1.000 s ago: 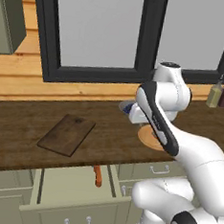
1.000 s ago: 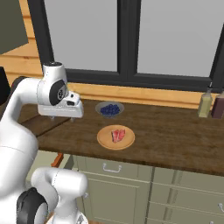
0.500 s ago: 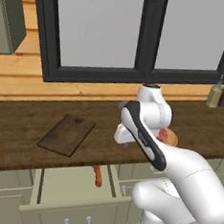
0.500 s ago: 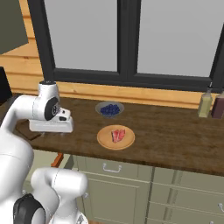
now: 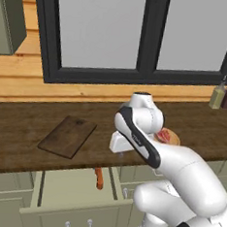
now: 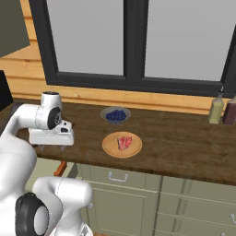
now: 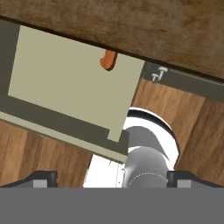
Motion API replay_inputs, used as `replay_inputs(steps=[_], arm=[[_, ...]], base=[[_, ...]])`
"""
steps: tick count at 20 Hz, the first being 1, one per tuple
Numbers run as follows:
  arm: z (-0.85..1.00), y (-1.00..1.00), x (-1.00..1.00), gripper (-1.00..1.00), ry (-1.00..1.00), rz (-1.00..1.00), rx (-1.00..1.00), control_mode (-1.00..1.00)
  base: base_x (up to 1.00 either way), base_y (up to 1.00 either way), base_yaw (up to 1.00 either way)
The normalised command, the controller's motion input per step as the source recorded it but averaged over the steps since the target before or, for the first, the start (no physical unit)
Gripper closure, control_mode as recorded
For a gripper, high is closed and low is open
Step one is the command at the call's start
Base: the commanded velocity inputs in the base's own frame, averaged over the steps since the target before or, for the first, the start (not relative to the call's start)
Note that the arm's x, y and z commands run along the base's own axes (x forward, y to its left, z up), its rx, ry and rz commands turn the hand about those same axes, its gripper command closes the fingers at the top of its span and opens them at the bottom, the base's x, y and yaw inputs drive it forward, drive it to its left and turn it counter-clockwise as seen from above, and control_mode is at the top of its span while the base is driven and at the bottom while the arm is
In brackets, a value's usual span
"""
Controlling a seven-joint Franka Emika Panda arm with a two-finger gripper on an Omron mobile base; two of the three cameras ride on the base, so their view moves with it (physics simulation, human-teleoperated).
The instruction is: Pick up the knife from the drawer and place it on the cutting board. Then place the meat from the plate to the cutting board.
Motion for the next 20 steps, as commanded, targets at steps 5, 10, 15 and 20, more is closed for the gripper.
replay_inputs(steps=[5,10,15,20], arm=[[-0.03,0.01,0.0,-1.0,0.01,0.01,0.0,1.0],[0.0,0.0,0.0,-1.0,0.0,0.0,0.0,1.0],[0.0,0.0,0.0,-1.0,0.0,0.0,0.0,1.0],[0.0,0.0,0.0,-1.0,0.0,0.0,0.0,1.0]], base=[[0.0,0.02,0.03],[0.0,-0.37,0.0],[0.0,-0.51,0.0],[0.0,-0.12,0.0]])
